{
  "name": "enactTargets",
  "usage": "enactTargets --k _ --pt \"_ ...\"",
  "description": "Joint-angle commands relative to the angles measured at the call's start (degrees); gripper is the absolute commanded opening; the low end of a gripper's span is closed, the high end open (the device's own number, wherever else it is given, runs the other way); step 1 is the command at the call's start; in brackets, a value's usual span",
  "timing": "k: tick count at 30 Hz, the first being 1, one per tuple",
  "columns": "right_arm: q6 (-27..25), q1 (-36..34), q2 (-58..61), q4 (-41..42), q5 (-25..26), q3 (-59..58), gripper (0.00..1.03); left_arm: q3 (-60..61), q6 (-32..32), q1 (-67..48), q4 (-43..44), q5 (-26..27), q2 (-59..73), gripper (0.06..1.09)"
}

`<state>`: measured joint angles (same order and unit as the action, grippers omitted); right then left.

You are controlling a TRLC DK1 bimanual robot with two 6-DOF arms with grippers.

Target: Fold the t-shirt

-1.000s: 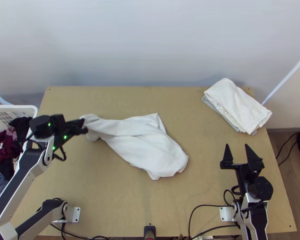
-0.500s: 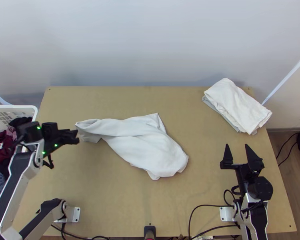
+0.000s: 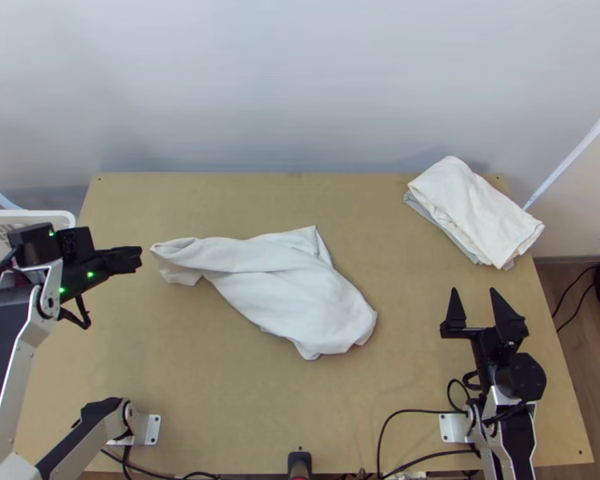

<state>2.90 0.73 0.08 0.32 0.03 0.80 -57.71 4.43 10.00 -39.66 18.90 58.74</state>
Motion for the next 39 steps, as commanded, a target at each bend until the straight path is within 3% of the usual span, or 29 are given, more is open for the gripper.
enactTargets --k 1,8,13,24,30,39 --pt "-0.52 0.06 -0.16 -1.11 0.49 -0.27 0.99 -1.7 1.29 -1.12 -4.73 0.79 2.26 0.62" --pt "-0.44 0.06 -0.16 -1.11 0.41 -0.27 0.99 -1.44 -0.12 -4.9 -9.12 0.44 5.51 0.62" --pt "0.71 3.57 -0.16 -1.02 0.41 -0.27 0.99 1.02 -1.26 -6.75 -4.02 -4.39 7.35 0.62" --pt "0.8 3.75 -0.16 -1.02 0.41 -0.27 0.99 5.15 -5.83 -5.61 3.45 -6.06 12.98 0.62" --pt "5.37 11.57 -0.25 -1.02 1.02 -0.27 0.99 4.72 -7.06 -5.25 4.68 -6.06 14.56 0.62" --pt "6.77 11.48 5.81 -4.8 1.11 5.88 0.99 4.19 -6.45 -5.25 7.93 -5.98 17.28 0.62"
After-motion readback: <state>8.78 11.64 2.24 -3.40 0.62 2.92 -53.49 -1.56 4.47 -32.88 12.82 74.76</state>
